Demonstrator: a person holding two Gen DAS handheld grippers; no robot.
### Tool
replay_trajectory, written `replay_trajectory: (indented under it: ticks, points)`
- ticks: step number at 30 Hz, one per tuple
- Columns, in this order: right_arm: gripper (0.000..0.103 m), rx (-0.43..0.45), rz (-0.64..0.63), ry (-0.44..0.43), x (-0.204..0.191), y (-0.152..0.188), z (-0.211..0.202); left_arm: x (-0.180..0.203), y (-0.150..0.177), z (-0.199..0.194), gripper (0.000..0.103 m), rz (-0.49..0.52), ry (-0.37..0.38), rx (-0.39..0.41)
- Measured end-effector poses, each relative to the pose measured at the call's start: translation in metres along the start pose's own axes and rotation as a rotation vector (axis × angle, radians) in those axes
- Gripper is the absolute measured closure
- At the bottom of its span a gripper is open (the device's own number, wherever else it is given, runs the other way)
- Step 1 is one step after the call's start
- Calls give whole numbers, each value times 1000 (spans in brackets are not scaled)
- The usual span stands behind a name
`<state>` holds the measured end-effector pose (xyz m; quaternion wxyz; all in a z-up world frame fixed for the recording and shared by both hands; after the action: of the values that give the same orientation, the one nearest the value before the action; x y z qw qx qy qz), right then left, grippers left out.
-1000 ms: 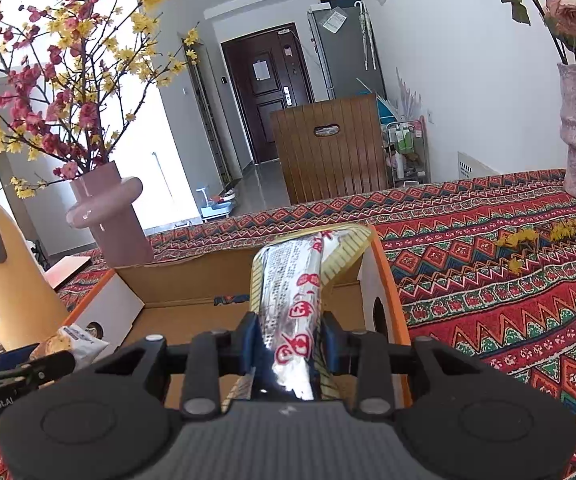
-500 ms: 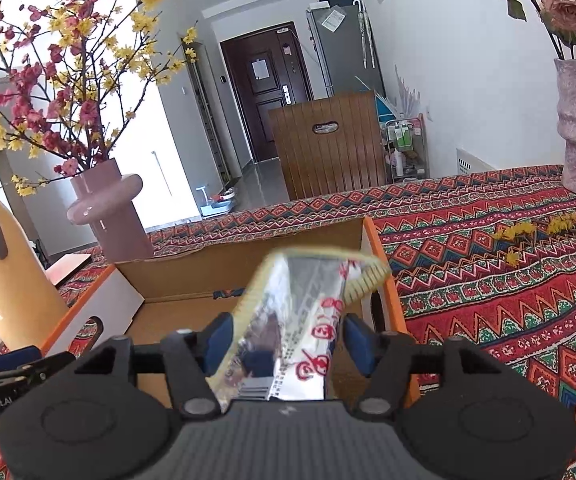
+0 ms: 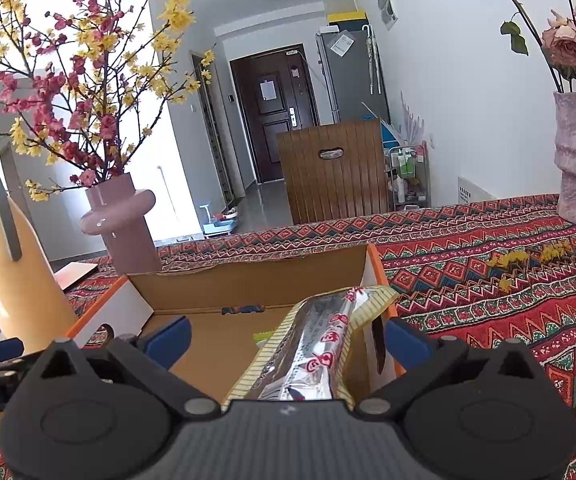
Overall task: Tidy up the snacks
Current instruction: 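Open both tools to release the cookie packet and silver bar into the box, then move both tools back over the snack pile in front of the box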
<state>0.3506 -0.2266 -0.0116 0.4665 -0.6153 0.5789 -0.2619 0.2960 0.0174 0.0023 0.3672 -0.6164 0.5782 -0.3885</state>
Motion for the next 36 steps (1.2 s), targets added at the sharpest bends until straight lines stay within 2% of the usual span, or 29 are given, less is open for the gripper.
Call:
replay_trajectory:
  ticks: [7,13,21,36]
  points:
    - [0,59,-35,13,-10,-11,-24,6,-8,-12,0,3,-8,18]
    - [0,72,-58,8,-18,-9,-48,9,-14,-32,0,1,-7,40]
    - [0,79,-62,1,-24,2,-81,7,-6,-58,0,-2,-7,36]
    - [0,5,-62,14,-18,48,-109,-5,30,-86,0,-25,-13,-4]
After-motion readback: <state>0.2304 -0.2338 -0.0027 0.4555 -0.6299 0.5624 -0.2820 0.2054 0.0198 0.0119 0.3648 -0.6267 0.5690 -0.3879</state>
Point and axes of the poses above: each gripper's, at about its wrist camera, not at the fingertips, and z roughly the way its jaws point, x to its right, y to its underside, the point moved 4 cm from there along z, roughly the way its jaws point
